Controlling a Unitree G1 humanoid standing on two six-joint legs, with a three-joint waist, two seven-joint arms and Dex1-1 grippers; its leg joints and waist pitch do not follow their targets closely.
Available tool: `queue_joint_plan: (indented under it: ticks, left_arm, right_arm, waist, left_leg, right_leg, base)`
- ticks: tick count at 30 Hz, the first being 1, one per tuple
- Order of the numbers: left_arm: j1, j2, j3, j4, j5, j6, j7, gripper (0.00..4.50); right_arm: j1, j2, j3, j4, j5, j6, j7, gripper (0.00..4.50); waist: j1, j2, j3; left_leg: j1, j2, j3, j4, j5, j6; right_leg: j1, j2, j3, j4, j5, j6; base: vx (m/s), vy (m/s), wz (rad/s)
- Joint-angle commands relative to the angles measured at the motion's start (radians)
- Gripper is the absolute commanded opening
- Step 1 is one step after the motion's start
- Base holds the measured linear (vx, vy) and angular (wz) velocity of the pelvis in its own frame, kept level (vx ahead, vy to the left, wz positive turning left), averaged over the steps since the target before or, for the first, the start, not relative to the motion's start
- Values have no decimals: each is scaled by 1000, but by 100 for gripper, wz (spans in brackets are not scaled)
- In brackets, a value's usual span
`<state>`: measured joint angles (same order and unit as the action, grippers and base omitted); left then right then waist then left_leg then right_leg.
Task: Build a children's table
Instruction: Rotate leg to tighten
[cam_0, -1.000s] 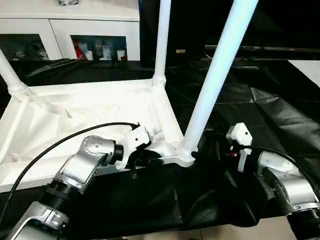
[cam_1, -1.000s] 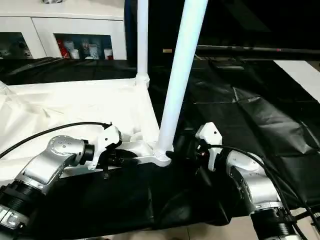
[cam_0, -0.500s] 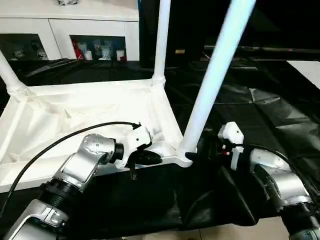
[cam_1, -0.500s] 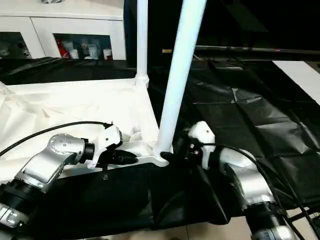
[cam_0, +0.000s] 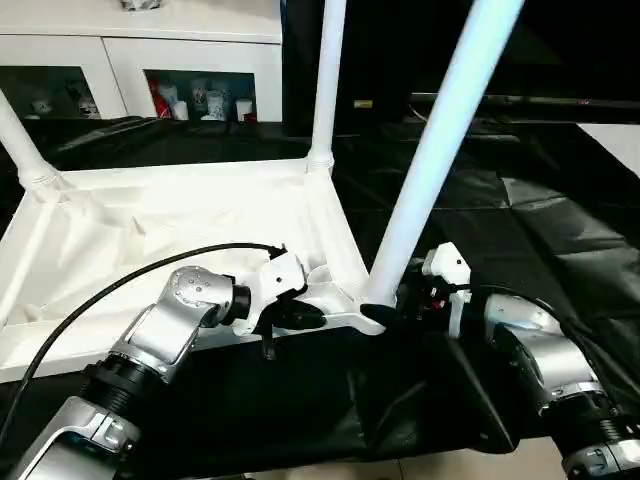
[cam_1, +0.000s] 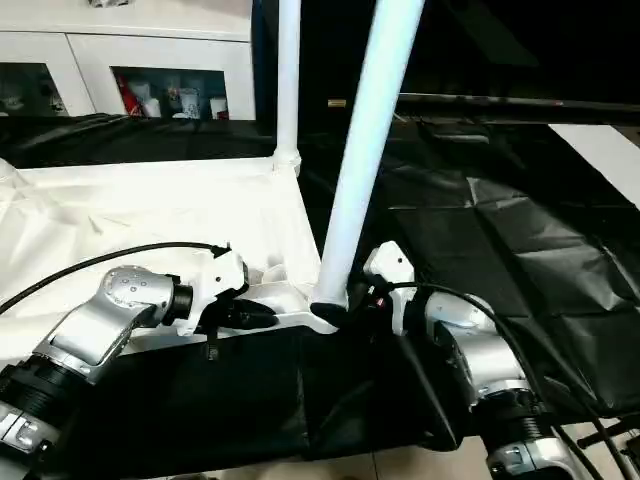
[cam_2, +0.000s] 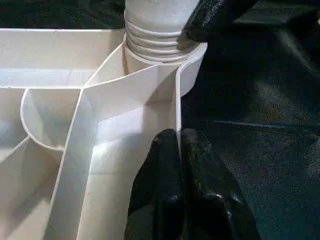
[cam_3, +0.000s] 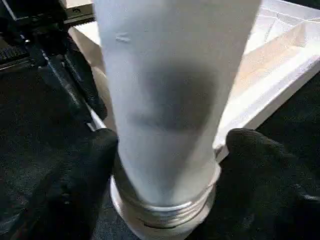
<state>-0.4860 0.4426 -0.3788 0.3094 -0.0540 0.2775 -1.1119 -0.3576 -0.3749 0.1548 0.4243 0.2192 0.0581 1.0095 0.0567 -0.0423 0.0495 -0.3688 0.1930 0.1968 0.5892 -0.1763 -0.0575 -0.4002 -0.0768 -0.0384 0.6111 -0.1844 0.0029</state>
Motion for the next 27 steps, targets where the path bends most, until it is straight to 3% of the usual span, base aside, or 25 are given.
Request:
queue_joint_plan:
  ticks: [1, 3, 8, 20, 24, 27]
  left_arm:
    - [14, 8, -32, 36, 36, 19, -4, 0]
    - [15, 10, -30, 34, 36, 19, -3, 0]
    - [19, 16, -28, 32, 36, 20, -5, 0]
    - [31, 23, -20, 23, 32, 28, 2, 0]
    - [2, -49, -1, 79, 50, 43, 117, 0]
    - [-28, -125, -6, 128, 69, 56, 204, 0]
  right_arm:
    - [-20, -9, 5, 13, -16, -10, 7, 359]
    - [-21, -9, 11, 19, -20, -15, 12, 326]
    - [-29, -2, 17, 38, -27, -24, 20, 285]
    - [-27, 12, 15, 65, -38, -43, 17, 272]
    - [-13, 65, -39, 135, -66, -57, -177, 272]
    - [-16, 123, -74, 204, -91, -48, -364, 272]
  waist:
    - [-1, -8, -55]
    - [1, -3, -54]
    - [1, -8, -54]
    - [-3, -6, -54]
    - [-6, -9, -51]
    - [-12, -11, -47]
  left_leg:
    - [13, 37, -19, -73, -288, 11]
    - [15, 38, -20, -74, -295, 8]
    - [15, 38, -20, -74, -294, 8]
    - [15, 39, -21, -76, -309, 2]
    - [16, 37, -21, -76, -326, -7]
    - [22, 35, -26, -79, -383, -32]
  right_leg:
    - [32, -57, 35, -85, -330, -186]
    - [30, -58, 36, -87, -354, -181]
    - [30, -58, 36, -85, -347, -180]
    - [29, -58, 36, -86, -350, -181]
    - [25, -59, 36, -92, -395, -173]
    - [16, -60, 32, -107, -518, -132]
  base:
    - [0, 0, 0]
    - [0, 0, 0]
    - [0, 0, 0]
    - [0, 0, 0]
    - [0, 0, 0]
    - [0, 0, 0]
